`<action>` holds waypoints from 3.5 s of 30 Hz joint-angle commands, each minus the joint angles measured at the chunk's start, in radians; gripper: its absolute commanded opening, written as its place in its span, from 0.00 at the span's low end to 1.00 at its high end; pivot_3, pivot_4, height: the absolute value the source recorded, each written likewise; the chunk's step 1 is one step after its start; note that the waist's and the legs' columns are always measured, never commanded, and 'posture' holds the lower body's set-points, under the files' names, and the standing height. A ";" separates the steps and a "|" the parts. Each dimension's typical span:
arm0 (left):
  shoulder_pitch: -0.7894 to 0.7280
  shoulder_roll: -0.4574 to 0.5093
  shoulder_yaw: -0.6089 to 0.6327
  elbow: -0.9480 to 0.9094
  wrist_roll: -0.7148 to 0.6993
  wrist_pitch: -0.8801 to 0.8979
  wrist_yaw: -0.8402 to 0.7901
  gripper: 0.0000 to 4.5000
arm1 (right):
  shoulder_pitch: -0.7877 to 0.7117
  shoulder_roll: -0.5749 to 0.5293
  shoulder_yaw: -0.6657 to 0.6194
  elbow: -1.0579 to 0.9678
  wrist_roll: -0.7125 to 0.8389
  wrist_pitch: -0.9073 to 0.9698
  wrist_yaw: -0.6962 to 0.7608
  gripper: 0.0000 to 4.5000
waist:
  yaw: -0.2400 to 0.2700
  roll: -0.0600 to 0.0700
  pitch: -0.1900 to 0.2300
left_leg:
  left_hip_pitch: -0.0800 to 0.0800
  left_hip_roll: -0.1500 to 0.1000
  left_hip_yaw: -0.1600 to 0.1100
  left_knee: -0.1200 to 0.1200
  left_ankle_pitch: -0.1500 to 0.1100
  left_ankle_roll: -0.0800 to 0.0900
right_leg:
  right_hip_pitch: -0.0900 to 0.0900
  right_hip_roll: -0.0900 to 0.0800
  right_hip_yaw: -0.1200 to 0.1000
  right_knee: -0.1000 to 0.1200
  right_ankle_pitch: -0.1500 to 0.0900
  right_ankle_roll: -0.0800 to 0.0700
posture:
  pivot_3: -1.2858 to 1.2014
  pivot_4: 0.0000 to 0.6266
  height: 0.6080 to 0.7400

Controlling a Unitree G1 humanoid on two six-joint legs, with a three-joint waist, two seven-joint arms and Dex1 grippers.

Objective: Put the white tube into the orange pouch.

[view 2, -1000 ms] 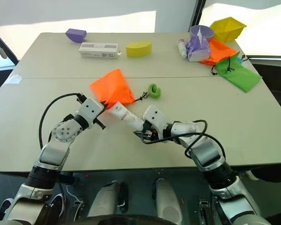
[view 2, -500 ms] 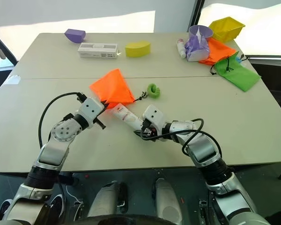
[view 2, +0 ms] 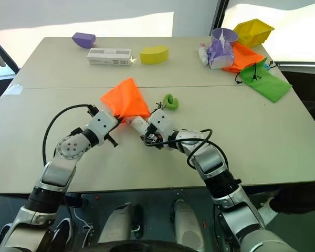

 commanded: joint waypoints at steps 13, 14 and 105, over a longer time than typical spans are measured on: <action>0.017 -0.033 -0.001 -0.082 -0.024 0.060 0.001 0.00 | -0.237 0.255 0.005 0.368 -0.110 -0.180 -0.132 0.49 | -0.005 0.000 0.000 | 0.001 0.000 0.000 0.000 0.000 0.000 | -0.001 0.001 0.000 0.006 0.000 0.000 | 0.52 0.24 1.00; 0.017 -0.033 -0.002 -0.086 -0.023 0.064 0.001 0.00 | -0.249 0.264 -0.001 0.392 -0.112 -0.182 -0.137 0.49 | -0.005 0.000 0.000 | 0.001 0.000 0.000 0.000 0.000 0.000 | -0.001 0.001 0.000 0.006 0.000 0.000 | 0.52 0.24 1.00; 0.132 -0.002 0.061 -0.181 -0.142 0.050 -0.033 0.00 | -0.301 0.499 -0.180 0.425 0.219 -0.049 -0.154 0.99 | -0.029 0.000 0.000 | -0.013 0.001 -0.001 0.000 0.002 -0.003 | -0.017 0.000 -0.001 0.009 0.002 0.004 | 0.52 0.24 1.00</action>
